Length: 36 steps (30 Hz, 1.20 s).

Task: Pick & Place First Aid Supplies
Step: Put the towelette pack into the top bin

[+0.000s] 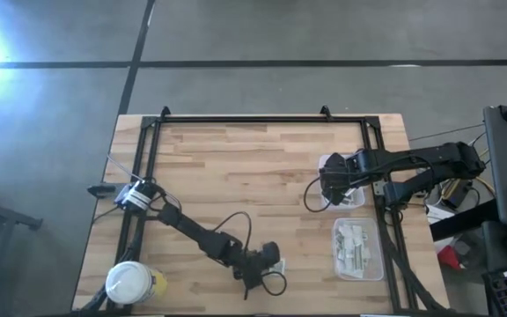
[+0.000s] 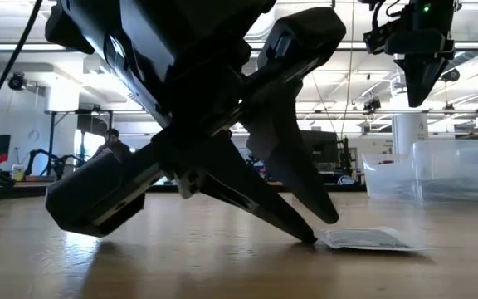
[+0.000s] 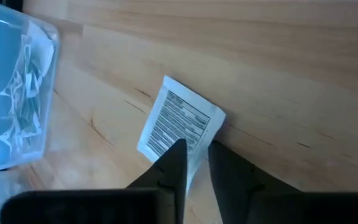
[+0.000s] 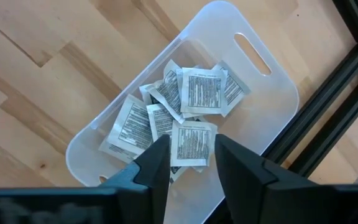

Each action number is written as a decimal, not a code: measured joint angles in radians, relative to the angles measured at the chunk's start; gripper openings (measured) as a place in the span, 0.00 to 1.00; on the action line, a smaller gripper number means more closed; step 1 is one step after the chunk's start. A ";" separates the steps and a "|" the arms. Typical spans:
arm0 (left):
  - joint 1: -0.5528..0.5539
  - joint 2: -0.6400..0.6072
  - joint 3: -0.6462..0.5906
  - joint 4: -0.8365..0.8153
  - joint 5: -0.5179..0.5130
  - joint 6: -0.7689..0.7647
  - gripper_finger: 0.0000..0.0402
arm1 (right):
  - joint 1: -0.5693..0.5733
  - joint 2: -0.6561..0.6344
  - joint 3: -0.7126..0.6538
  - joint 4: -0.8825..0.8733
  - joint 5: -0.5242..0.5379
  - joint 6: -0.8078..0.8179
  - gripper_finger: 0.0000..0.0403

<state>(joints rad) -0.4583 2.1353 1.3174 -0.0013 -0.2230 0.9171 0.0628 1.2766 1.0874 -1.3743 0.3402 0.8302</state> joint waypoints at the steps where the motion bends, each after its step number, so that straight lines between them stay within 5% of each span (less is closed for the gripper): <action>1: 0.000 0.002 0.000 -0.002 0.000 -0.001 0.17 | 0.000 0.000 0.000 0.000 0.000 0.000 0.30; 7: 0.000 0.004 -0.002 -0.010 0.000 -0.010 0.02 | 0.000 0.000 0.000 0.000 -0.002 0.000 0.28; 19: 0.000 -0.057 -0.011 -0.041 0.003 -0.273 0.00 | 0.037 0.000 0.026 0.002 -0.133 -0.046 0.23; 26: 0.001 -0.145 -0.016 -0.025 0.009 -0.382 0.00 | 0.154 0.000 0.083 0.076 -0.132 -0.091 0.19; 36: 0.023 -0.234 -0.047 -0.022 0.053 -0.502 0.00 | 0.409 0.002 -0.001 0.411 -0.063 -0.231 0.16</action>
<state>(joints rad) -0.4358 1.9016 1.2706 -0.0231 -0.1699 0.4148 0.4716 1.2781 1.0869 -0.9630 0.2775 0.5995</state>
